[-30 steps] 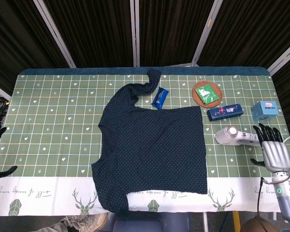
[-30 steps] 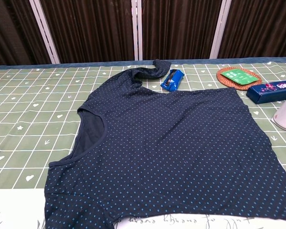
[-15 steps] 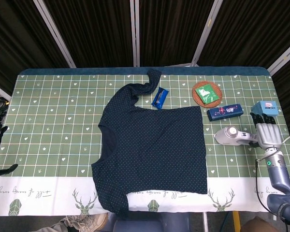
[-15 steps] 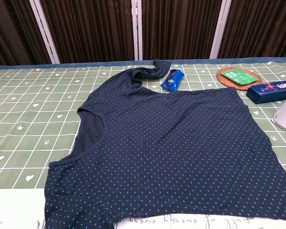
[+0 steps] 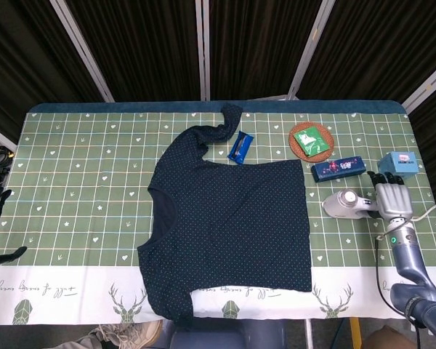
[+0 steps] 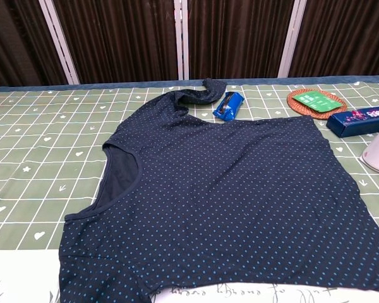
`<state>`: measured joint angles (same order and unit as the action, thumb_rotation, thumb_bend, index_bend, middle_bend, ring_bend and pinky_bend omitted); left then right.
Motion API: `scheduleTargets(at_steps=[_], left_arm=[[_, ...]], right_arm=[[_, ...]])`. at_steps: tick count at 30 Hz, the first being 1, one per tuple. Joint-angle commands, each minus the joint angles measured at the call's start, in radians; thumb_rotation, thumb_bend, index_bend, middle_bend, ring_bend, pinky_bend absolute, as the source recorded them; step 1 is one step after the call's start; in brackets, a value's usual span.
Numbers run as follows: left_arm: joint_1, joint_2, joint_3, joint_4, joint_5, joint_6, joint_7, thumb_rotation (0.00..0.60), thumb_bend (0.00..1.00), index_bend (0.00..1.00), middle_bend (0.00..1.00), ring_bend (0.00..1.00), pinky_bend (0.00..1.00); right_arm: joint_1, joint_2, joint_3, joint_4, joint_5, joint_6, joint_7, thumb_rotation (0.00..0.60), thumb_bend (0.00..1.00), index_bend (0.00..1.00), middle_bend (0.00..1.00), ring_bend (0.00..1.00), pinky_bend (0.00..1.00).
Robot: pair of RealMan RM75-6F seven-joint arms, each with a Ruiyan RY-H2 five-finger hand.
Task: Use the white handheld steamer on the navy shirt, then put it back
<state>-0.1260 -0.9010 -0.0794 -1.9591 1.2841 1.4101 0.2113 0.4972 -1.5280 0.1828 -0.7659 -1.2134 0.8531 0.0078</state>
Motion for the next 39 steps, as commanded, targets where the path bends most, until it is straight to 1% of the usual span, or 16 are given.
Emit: scheduleTargets(at_steps=[1, 2, 4, 6, 7, 9, 12, 16, 21, 26, 28, 33, 39], left_arm=[[-0.002, -0.002, -0.001, 0.001, -0.002, -0.002, 0.001, 0.6, 0.0, 0.0, 0.0, 0.0, 0.0], [-0.002, -0.002, -0.001, 0.002, -0.003, -0.003, 0.002, 0.6, 0.0, 0.0, 0.0, 0.0, 0.0], [-0.004, -0.004, 0.0, 0.003, -0.003, -0.004, 0.005, 0.6, 0.0, 0.0, 0.0, 0.0, 0.0], [-0.004, -0.005, 0.0, 0.003, -0.003, -0.005, 0.006, 0.6, 0.0, 0.0, 0.0, 0.0, 0.0], [-0.004, -0.006, 0.0, 0.004, -0.003, -0.005, 0.006, 0.6, 0.0, 0.0, 0.0, 0.0, 0.0], [-0.005, -0.006, 0.0, 0.004, -0.005, -0.006, 0.007, 0.6, 0.0, 0.0, 0.0, 0.0, 0.0], [-0.006, -0.007, -0.001, 0.005, -0.008, -0.006, 0.007, 0.6, 0.0, 0.0, 0.0, 0.0, 0.0], [-0.007, -0.008, -0.001, 0.007, -0.01, -0.008, 0.007, 0.6, 0.0, 0.0, 0.0, 0.0, 0.0], [-0.008, -0.008, -0.001, 0.007, -0.01, -0.01, 0.005, 0.6, 0.0, 0.0, 0.0, 0.0, 0.0], [-0.008, -0.005, -0.001, 0.006, -0.01, -0.01, 0.001, 0.6, 0.0, 0.0, 0.0, 0.0, 0.0], [-0.008, -0.004, -0.001, 0.006, -0.011, -0.01, -0.003, 0.6, 0.0, 0.0, 0.0, 0.0, 0.0], [-0.01, -0.001, -0.004, 0.007, -0.017, -0.015, -0.014, 0.6, 0.0, 0.0, 0.0, 0.0, 0.0], [-0.015, 0.001, -0.009, 0.012, -0.034, -0.026, -0.024, 0.6, 0.0, 0.0, 0.0, 0.0, 0.0]], right_arm=[[0.005, -0.008, 0.002, 0.008, -0.002, -0.005, 0.016, 0.6, 0.47, 0.19, 0.33, 0.19, 0.22], [0.006, -0.009, 0.001, 0.01, -0.004, -0.008, 0.021, 0.6, 0.49, 0.23, 0.36, 0.21, 0.25], [0.01, -0.011, -0.003, 0.012, -0.013, -0.017, 0.041, 0.6, 0.54, 0.32, 0.44, 0.29, 0.34], [0.014, -0.013, -0.01, 0.022, -0.027, -0.023, 0.063, 0.6, 0.59, 0.44, 0.54, 0.38, 0.48], [0.016, -0.016, -0.013, 0.028, -0.033, -0.024, 0.071, 0.6, 0.62, 0.49, 0.57, 0.41, 0.53], [0.02, -0.021, -0.019, 0.044, -0.049, -0.027, 0.101, 0.6, 0.67, 0.6, 0.63, 0.48, 0.64], [0.022, -0.034, -0.028, 0.074, -0.074, -0.015, 0.156, 0.6, 0.73, 0.71, 0.65, 0.53, 0.76], [0.021, -0.046, -0.042, 0.111, -0.115, 0.016, 0.249, 0.6, 0.78, 0.74, 0.65, 0.57, 0.84], [0.012, -0.054, -0.06, 0.152, -0.179, 0.107, 0.404, 0.6, 0.82, 0.75, 0.65, 0.58, 0.87], [0.013, -0.062, -0.057, 0.19, -0.228, 0.224, 0.576, 0.6, 0.84, 0.75, 0.65, 0.59, 0.88], [0.02, -0.058, -0.057, 0.184, -0.247, 0.264, 0.624, 0.6, 0.84, 0.75, 0.65, 0.59, 0.88], [0.05, -0.036, -0.058, 0.122, -0.291, 0.338, 0.649, 0.6, 0.85, 0.75, 0.65, 0.6, 0.88], [0.11, -0.012, -0.061, -0.017, -0.345, 0.37, 0.585, 0.6, 0.86, 0.75, 0.65, 0.6, 0.88]])
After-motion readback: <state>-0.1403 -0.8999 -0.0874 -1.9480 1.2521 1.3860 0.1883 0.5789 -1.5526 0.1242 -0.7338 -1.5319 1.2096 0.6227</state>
